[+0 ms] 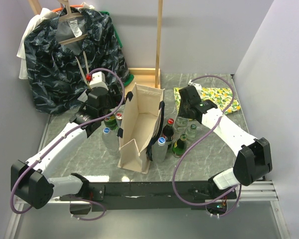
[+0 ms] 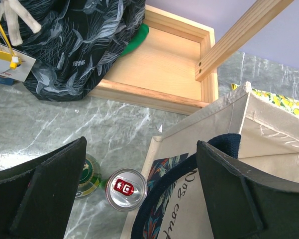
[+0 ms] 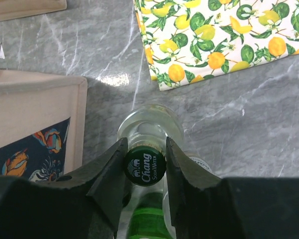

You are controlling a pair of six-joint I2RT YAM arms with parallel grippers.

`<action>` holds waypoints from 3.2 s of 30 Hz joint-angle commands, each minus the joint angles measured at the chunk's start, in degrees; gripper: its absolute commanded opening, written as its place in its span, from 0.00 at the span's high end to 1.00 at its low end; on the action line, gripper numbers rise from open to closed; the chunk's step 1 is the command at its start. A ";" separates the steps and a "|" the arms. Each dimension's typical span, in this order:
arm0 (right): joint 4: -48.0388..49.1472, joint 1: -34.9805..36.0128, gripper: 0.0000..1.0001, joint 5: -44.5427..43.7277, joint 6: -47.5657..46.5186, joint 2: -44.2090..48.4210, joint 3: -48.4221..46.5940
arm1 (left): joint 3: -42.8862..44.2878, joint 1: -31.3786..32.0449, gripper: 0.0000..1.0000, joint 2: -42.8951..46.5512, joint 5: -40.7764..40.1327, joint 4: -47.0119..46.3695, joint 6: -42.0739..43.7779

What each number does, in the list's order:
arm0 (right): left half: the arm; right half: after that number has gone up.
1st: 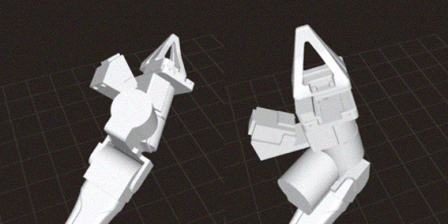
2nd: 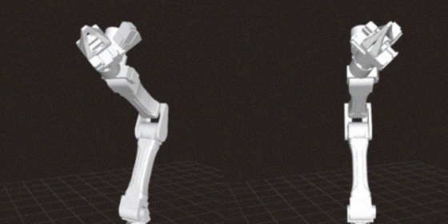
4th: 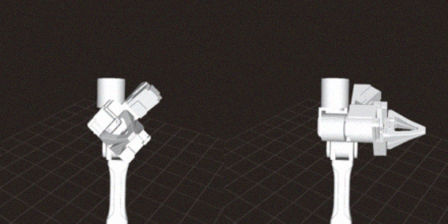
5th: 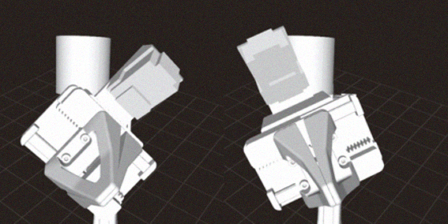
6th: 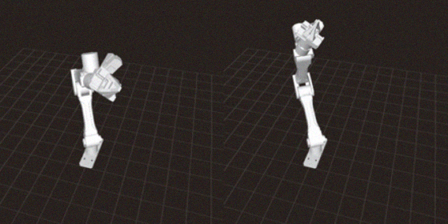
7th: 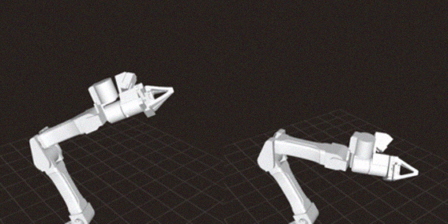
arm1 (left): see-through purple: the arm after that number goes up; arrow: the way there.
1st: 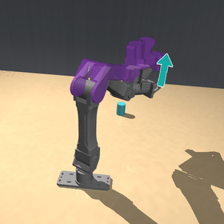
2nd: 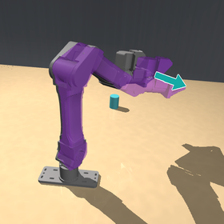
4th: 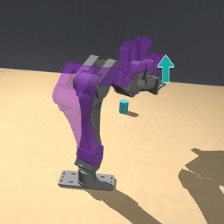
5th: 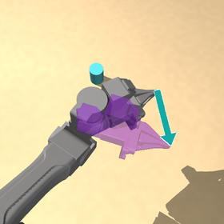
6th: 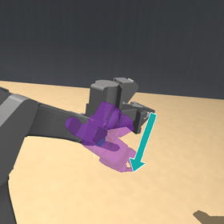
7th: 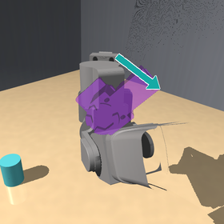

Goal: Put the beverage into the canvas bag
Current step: Pick up the drink from the center of the board, then place the drink in the canvas bag.

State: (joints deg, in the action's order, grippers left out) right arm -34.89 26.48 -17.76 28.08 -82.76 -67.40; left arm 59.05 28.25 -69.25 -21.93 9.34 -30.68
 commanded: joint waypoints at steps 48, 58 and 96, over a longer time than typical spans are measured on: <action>-4.57 -3.10 1.00 -0.96 -0.21 7.26 -9.51 | 5.55 3.21 0.45 -2.55 16.92 10.34 5.45; -6.06 -3.54 1.00 -1.58 -0.92 7.18 -13.64 | 5.82 3.21 0.99 -3.34 15.52 8.77 4.49; -9.75 -3.10 1.00 3.43 -10.14 2.44 -41.14 | 4.85 3.21 0.99 -4.13 14.55 4.45 0.62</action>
State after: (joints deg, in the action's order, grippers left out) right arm -51.64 23.11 -15.75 20.60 -79.35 -100.99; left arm 63.59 31.44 -74.94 -4.86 14.50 -30.89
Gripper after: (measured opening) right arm 0.401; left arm 0.028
